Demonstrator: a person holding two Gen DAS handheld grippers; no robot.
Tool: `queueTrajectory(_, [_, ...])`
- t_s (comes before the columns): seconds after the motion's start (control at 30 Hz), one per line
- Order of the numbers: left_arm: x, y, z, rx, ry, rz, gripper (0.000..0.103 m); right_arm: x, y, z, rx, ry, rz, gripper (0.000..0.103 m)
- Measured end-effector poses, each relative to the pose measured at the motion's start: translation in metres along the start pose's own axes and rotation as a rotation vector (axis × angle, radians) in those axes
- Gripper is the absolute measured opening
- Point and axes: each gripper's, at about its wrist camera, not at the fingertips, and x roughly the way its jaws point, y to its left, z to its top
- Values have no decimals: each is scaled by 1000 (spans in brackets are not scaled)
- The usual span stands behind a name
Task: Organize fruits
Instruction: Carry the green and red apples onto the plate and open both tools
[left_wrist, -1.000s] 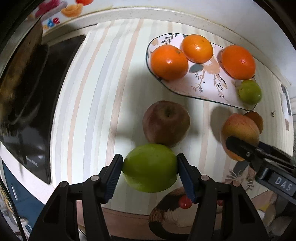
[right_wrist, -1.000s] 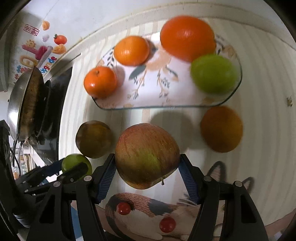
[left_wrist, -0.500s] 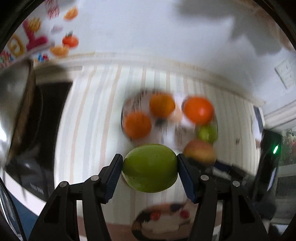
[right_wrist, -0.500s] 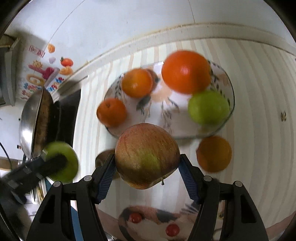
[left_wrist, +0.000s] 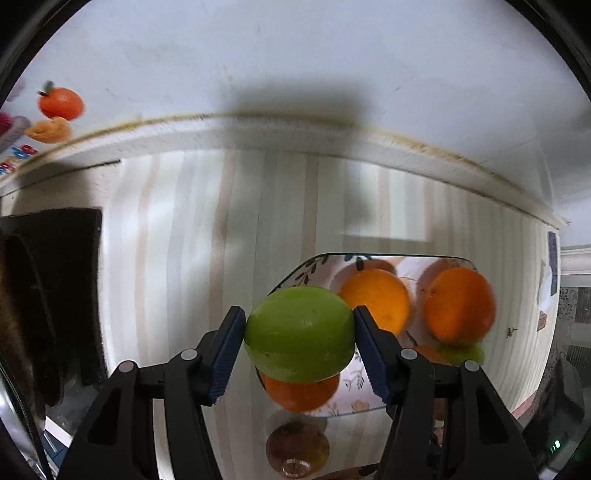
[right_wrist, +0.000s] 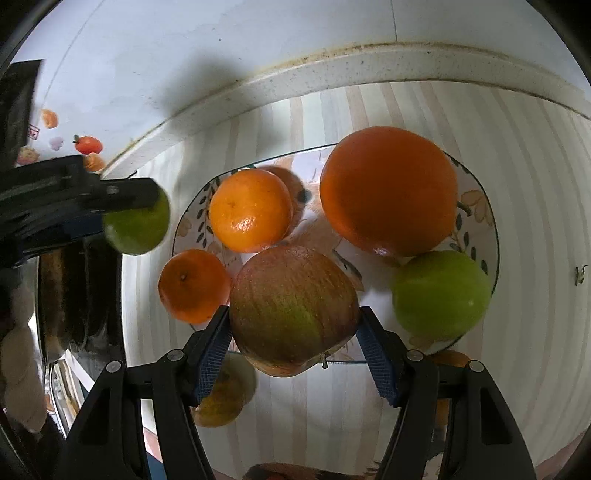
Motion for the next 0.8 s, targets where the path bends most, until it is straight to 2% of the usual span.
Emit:
queueTrajectory(0.17, [17,0,4,1,59,12,58,12,-4,7,31,62,5,72])
queueTrajectory(0.2, [16,-1,3,7,46,18,60,13,-5,8,35,64,10,77])
queueTrajectory(0.23, [15,-1,3,13,37,18,64,11,-4,9,28,55,2,82])
queueTrajectory(0.27, [14,-2,3,16,32,13,73,8,-3,10,22,46,-14,92])
queueTrajectory(0.3, [11,-1,3,12,24,6,83,5,-2,11,20,42,-17,95])
queueTrajectory(0.37, [5,0,1,7,2,1,88,-1,0,11,17,36,-24,95])
queueTrajectory(0.67, [-31,3,-40,11,-112,51,89,-31,-13,7,-10,-23,-178,98])
queueTrajectory(0.8, [-44,3,-63,5,-157,56,88,-47,-19,-1,-24,-46,-198,98])
